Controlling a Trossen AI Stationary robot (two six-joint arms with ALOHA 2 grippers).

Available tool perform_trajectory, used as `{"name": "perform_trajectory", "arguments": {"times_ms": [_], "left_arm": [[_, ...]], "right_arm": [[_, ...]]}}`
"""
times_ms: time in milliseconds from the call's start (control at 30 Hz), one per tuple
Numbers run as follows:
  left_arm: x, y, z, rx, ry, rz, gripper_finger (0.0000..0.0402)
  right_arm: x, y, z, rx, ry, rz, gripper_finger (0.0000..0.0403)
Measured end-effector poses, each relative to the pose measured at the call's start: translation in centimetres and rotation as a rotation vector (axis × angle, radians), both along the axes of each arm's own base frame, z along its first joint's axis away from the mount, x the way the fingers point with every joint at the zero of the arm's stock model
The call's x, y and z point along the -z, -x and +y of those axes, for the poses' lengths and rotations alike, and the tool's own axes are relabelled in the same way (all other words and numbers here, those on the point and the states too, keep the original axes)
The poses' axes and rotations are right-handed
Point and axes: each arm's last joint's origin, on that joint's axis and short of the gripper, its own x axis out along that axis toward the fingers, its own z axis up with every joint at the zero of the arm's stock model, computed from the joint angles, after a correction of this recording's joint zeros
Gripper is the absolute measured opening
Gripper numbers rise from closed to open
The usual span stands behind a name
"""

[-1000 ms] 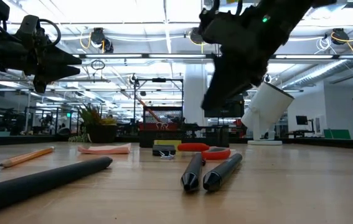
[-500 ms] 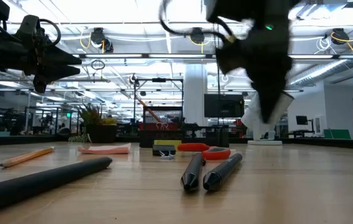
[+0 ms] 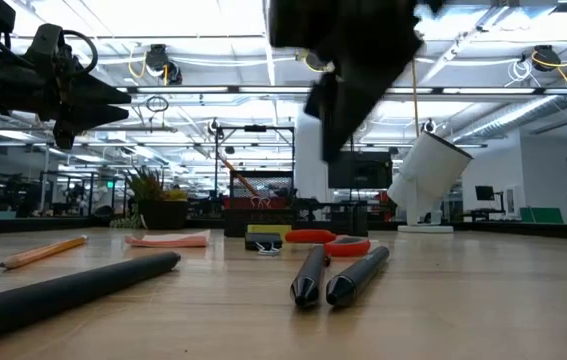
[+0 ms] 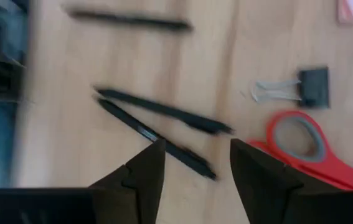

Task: Pick and place office supplies into organizer
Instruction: Put the scissor into the mesh organizer

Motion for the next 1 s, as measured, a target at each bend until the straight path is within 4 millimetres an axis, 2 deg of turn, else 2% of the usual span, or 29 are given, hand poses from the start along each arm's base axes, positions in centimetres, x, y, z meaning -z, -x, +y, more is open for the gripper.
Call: {"name": "perform_trajectory", "arguments": {"times_ms": [267,567,833,1000], "left_arm": [[0.0,0.0,0.0,0.000,0.000,0.000,0.0147],[0.0,0.0,0.0,0.000,0.000,0.000,0.0147],[0.0,0.0,0.0,0.000,0.000,0.000,0.0147],[0.0,0.0,0.0,0.000,0.000,0.000,0.0147]], "right_arm": [[2.9,-0.7,0.5,-0.066,0.054,0.038,0.0149],[2.9,-1.4,0.0,-0.064,0.139,-0.034,0.0141],[2.9,-1.7,-1.3,-0.024,0.192,-0.050,0.0141],[4.9,-2.2,-1.5,0.003,0.188,0.006,0.0141]]}}
